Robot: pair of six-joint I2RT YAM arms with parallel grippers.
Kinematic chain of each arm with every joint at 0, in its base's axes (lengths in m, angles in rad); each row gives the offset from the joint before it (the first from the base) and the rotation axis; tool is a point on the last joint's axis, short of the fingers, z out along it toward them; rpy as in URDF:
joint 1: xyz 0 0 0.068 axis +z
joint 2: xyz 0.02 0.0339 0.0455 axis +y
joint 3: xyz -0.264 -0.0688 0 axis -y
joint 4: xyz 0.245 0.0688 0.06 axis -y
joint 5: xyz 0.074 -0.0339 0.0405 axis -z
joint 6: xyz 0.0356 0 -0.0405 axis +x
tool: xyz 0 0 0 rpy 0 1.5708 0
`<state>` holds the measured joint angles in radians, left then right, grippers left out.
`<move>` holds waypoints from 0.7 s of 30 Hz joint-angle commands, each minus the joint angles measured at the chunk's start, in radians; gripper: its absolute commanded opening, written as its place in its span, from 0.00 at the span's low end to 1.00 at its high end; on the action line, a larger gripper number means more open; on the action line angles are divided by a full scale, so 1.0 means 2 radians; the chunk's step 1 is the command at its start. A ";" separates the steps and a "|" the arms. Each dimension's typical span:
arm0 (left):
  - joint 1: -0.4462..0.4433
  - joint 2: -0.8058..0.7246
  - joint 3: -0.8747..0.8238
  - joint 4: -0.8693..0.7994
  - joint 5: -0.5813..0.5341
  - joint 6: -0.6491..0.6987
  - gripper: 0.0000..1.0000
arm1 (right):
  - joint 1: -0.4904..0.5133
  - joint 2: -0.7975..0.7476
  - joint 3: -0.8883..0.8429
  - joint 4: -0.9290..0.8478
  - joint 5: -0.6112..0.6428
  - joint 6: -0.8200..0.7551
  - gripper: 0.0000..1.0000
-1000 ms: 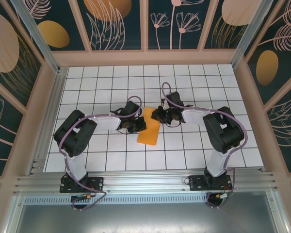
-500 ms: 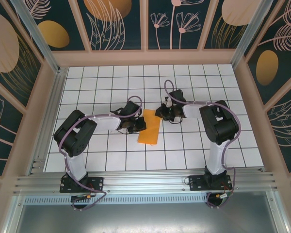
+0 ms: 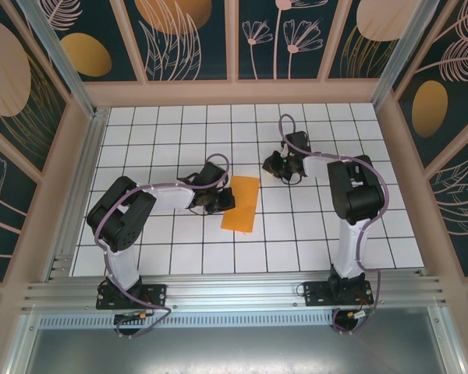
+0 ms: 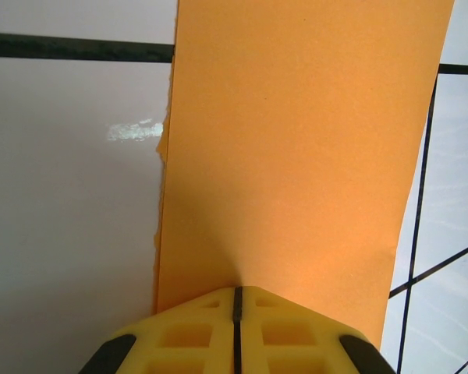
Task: Fold a paper plane with a square sheet of paper (pick it up from the middle)
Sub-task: Fold the square sheet of paper in half at the center of the table.
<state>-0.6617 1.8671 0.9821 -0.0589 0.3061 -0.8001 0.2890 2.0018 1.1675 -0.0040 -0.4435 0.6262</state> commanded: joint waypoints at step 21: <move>0.005 -0.027 0.099 -0.017 -0.063 -0.025 0.21 | 0.044 -0.088 -0.083 -0.050 0.000 -0.023 0.27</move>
<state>-0.6586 1.8339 1.1618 -0.0864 0.2207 -0.8310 0.3706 1.7741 0.9401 -0.0658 -0.4515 0.6159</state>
